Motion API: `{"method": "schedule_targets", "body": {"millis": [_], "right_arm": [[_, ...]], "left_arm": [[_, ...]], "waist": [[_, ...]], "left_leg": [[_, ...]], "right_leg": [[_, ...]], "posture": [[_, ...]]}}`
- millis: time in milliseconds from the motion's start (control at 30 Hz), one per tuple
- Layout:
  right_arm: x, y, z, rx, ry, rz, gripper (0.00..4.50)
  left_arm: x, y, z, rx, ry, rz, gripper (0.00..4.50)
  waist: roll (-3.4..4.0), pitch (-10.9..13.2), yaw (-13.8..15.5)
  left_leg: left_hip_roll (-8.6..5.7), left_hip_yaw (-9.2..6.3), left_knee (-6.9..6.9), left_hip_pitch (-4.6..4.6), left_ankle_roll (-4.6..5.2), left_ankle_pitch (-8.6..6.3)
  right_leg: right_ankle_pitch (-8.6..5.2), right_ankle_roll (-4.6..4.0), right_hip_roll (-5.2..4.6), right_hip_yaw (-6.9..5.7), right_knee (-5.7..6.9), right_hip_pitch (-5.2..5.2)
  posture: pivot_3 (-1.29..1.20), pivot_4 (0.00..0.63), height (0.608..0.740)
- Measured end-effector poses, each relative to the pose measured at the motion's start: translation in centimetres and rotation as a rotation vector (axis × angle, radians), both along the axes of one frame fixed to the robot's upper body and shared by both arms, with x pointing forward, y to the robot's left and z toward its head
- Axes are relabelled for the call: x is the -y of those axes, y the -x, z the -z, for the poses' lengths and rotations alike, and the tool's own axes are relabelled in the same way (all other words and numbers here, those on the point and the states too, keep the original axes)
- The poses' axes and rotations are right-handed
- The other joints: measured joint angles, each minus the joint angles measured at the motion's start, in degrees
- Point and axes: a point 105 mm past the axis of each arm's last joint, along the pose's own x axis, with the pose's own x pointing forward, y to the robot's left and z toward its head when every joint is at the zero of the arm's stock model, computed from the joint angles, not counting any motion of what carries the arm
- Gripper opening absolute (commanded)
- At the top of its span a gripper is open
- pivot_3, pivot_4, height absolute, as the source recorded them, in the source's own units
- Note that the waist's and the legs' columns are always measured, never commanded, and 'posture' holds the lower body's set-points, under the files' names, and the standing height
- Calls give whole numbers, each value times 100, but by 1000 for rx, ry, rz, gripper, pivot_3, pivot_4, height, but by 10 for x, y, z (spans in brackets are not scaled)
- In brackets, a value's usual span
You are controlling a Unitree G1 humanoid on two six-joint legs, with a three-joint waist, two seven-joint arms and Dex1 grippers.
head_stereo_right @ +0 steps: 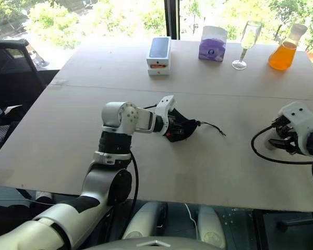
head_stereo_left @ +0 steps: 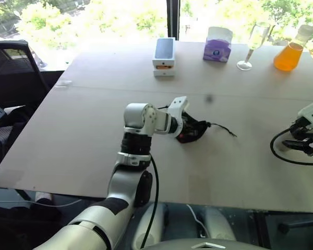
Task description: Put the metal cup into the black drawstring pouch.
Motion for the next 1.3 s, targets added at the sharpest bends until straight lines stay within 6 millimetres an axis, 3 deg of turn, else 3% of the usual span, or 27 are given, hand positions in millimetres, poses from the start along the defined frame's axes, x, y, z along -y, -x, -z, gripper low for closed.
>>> {"method": "schedule_targets", "body": {"millis": [100,300,433,533,600,667,733,800,1000,1300], "right_arm": [[0,-6,4,-19,6,-13,2801],[6,-12,18,-79,51,-26,23],[8,-9,16,-73,53,-29,23],[-16,-5,5,25,-102,-78,23],[-43,-1,-6,119,-266,-130,23],[-83,4,-15,231,-472,-194,23],[-129,10,-10,283,-684,-230,23],[-160,12,-3,286,-845,-200,23],[-173,1,4,329,-1023,-21,23],[-184,-7,6,317,-1163,8,23]], "left_arm": [[1,0,0,1,-2,-1,0],[3,1,0,3,-1,2,0],[4,1,-1,6,-1,2,0],[4,0,-2,17,-1,-2,0],[4,-1,-2,22,-1,-4,0],[4,-1,-2,24,-2,-4,0],[5,-1,-2,29,-8,1,0],[6,0,-2,33,-17,14,0],[1,0,-5,57,-31,40,0],[2,2,-7,68,-32,58,0]], "waist": [[0,0,0],[1,1,1],[0,2,6],[-6,5,1],[-16,11,-12],[-23,15,-22],[-18,14,-26],[-11,16,-21],[-9,16,-9],[-8,15,-95]], "left_leg": [[0,1,0,0,-2,1],[0,1,-2,-1,-7,4],[0,0,-2,-2,-8,4],[1,-3,-8,-4,-8,4],[4,-3,-9,0,-8,4],[8,-7,-11,2,-9,4],[8,-12,-15,2,-11,5],[3,-6,-17,-1,-12,6],[-16,-6,-22,2,-13,7],[-11,-6,-24,3,-10,5]], "right_leg": [[0,0,0,1,-1,0],[0,0,0,1,-2,-2],[0,1,-1,-1,-4,-1],[0,1,0,1,-5,-3],[0,1,5,3,-2,-2],[0,1,7,3,2,-3],[0,0,7,12,7,-8],[0,1,4,12,9,-15],[4,6,-7,11,9,-21],[4,6,-1,11,9,-21]], "posture": [[0,150,740],[0,150,740],[0,150,740],[0,150,740],[0,150,740],[0,150,740],[0,150,740],[0,150,740],[0,150,740],[0,150,740]]}}
